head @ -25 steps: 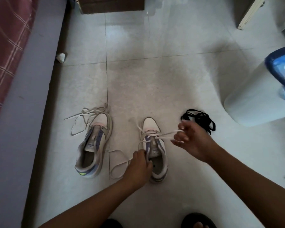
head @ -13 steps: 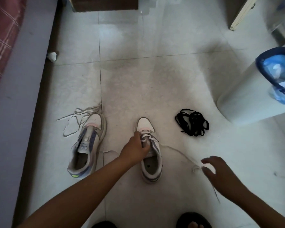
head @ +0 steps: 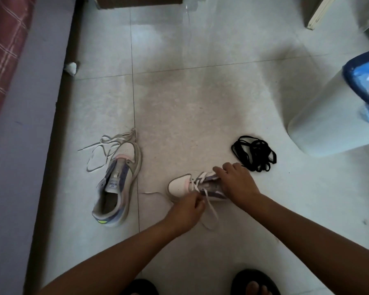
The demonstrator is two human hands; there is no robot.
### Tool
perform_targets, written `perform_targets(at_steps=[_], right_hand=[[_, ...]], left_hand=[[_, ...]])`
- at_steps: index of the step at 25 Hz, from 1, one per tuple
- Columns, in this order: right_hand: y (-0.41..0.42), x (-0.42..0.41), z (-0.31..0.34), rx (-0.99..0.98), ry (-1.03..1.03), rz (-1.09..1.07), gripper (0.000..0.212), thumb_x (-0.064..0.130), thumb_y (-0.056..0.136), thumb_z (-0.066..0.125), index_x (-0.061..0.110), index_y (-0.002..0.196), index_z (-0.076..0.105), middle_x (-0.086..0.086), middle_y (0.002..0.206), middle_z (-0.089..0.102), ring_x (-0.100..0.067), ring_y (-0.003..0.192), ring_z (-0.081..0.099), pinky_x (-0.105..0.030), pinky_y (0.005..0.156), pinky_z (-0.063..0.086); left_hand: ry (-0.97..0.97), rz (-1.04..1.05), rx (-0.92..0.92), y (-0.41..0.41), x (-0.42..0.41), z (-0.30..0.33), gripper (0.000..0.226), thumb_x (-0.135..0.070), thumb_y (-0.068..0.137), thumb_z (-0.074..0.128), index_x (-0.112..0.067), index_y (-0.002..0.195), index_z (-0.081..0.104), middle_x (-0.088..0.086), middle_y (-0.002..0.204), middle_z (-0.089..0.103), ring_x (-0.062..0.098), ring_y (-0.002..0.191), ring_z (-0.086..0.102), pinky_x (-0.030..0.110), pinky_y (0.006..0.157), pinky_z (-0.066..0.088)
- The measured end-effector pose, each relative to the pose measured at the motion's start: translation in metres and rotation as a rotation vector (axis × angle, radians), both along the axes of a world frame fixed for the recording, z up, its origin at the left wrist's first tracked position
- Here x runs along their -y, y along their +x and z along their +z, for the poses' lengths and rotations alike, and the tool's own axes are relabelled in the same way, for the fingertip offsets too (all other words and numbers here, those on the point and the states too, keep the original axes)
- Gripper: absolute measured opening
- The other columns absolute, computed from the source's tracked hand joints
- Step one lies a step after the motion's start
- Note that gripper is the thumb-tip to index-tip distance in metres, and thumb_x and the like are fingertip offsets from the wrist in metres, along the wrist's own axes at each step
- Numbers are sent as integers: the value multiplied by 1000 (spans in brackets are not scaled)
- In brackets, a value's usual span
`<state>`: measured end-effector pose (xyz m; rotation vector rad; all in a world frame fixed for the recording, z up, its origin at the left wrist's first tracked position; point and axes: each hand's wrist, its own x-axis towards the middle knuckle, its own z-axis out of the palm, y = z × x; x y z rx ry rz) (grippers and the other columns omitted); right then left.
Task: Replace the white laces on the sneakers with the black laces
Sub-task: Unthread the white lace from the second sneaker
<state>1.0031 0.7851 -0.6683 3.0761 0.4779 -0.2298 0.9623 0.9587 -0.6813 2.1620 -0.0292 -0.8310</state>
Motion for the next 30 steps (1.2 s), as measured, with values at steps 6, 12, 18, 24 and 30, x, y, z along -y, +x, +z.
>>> perform_targets(at_steps=[6, 12, 18, 24, 30], right_hand=[[-41, -10, -13, -46, 127, -122, 33, 37, 83, 65, 8, 100, 65, -10, 97, 63, -30, 88, 61, -39, 70, 46], [-34, 3, -32, -274, 311, -142, 29, 33, 96, 48, 12, 111, 61, -8, 112, 56, -25, 100, 48, -35, 85, 36], [-38, 5, -34, -195, 383, -103, 21, 24, 91, 58, 3, 93, 63, -16, 97, 59, -33, 89, 52, -40, 74, 38], [-39, 4, -33, -194, 387, -85, 20, 22, 92, 57, 3, 96, 62, -15, 100, 60, -32, 91, 52, -39, 75, 38], [-34, 15, -33, -237, 309, -38, 29, 31, 97, 45, 12, 114, 59, -8, 116, 56, -26, 103, 48, -36, 85, 37]], left_hand=[[320, -493, 804, 31, -15, -3, 12, -15, 77, 74, -7, 84, 69, 11, 87, 63, 27, 77, 61, 31, 55, 46], [379, -716, 1059, 40, -10, -5, 13, -10, 74, 54, -14, 72, 66, 5, 71, 62, 20, 58, 59, 24, 38, 38], [341, -626, 936, 48, -30, -4, 21, -13, 67, 82, -10, 82, 67, 7, 78, 61, 21, 62, 59, 25, 38, 40], [351, -804, 1007, 49, -6, 2, 26, -21, 57, 86, -14, 76, 70, 4, 78, 66, 17, 63, 63, 24, 41, 39], [-4, -473, 49, 66, -24, 2, 22, -27, 99, 45, -13, 92, 61, 10, 98, 47, 23, 93, 50, 28, 77, 38]])
